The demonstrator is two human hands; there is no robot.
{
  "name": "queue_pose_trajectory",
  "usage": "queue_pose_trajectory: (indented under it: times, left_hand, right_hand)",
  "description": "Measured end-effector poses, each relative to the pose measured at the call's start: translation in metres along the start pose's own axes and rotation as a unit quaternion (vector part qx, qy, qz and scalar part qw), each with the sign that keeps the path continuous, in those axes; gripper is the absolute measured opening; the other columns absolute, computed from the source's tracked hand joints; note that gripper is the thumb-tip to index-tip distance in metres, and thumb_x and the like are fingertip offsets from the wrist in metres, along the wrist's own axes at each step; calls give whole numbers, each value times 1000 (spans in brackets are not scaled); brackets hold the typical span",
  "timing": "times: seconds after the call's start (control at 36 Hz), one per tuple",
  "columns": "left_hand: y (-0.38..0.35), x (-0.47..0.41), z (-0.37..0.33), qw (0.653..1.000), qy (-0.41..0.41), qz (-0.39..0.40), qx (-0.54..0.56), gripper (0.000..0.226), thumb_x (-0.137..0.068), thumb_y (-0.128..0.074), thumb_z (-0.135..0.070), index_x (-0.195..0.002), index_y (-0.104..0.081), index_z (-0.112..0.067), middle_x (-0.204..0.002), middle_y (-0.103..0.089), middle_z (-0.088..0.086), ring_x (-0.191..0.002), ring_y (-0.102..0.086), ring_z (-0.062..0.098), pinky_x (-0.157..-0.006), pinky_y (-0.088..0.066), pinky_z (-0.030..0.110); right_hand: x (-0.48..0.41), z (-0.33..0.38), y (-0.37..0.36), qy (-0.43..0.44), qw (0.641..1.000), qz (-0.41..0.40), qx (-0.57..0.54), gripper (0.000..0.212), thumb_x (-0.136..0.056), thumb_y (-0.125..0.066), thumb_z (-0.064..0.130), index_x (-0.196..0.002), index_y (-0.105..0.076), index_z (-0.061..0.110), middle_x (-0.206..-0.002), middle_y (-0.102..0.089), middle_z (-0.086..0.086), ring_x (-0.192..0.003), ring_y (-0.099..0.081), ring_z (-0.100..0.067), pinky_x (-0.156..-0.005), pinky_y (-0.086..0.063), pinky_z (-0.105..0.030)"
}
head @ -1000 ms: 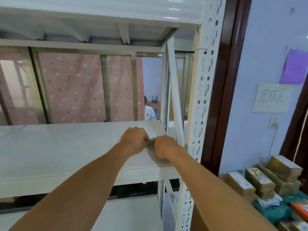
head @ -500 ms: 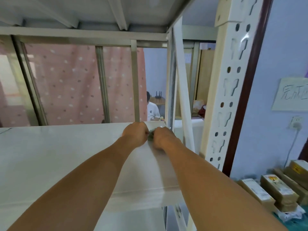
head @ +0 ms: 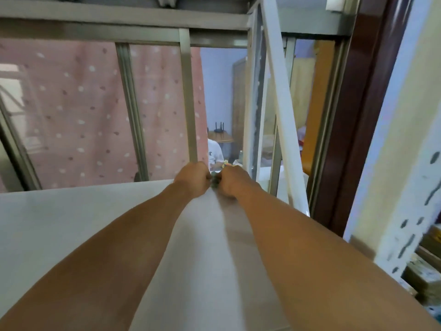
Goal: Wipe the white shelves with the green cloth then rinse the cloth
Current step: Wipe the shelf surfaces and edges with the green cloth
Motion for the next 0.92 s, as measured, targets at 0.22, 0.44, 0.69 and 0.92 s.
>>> queue_pose_trajectory:
  times: [0.22, 0.44, 0.69, 0.92]
  left_hand:
    - [-2, -23, 15, 1000, -13, -1, 2, 24, -91, -60, -21, -70, -67, -11, -61, -45, 1, -72, -53, 30, -62, -37, 30]
    - [11, -15, 26, 1000, -9, -9, -8, 18, -92, -60, -20, -99, -71, -7, -82, -57, 9, -75, -56, 28, -67, -43, 33]
    - [39, 24, 67, 999, 51, 13, -12, 15, -91, -60, -19, -88, -73, -12, -77, -60, 6, -67, -52, 20, -62, -40, 29]
    - [45, 47, 58, 997, 73, 11, 10, 20, -92, -63, -27, -87, -72, -9, -63, -48, -1, -56, -47, 13, -60, -39, 28]
  right_hand:
    - [-24, 17, -3, 50, 998, 0, 49, 32, -91, -54, 20, -120, -66, 14, -120, -63, -13, -109, -61, -34, -80, -47, -37]
    - [-18, 38, -10, 47, 998, 0, 51, 32, -92, -56, 23, -120, -66, 13, -120, -63, -13, -108, -60, -34, -77, -44, -34]
    - [8, 76, -26, 113, 993, 9, 41, 27, -94, -54, 29, -111, -73, 22, -114, -66, -11, -108, -60, -34, -85, -46, -32]
    - [30, 75, -22, 110, 993, 7, 52, 27, -93, -55, 35, -108, -74, 23, -109, -68, -10, -100, -62, -33, -75, -43, -29]
Point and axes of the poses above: each hand's wrist, its own x-axis away from the middle knuckle, its own y-axis out of the back of the hand, z = x × y, the point moved 8 cm from there along -x, towards the middle knuckle
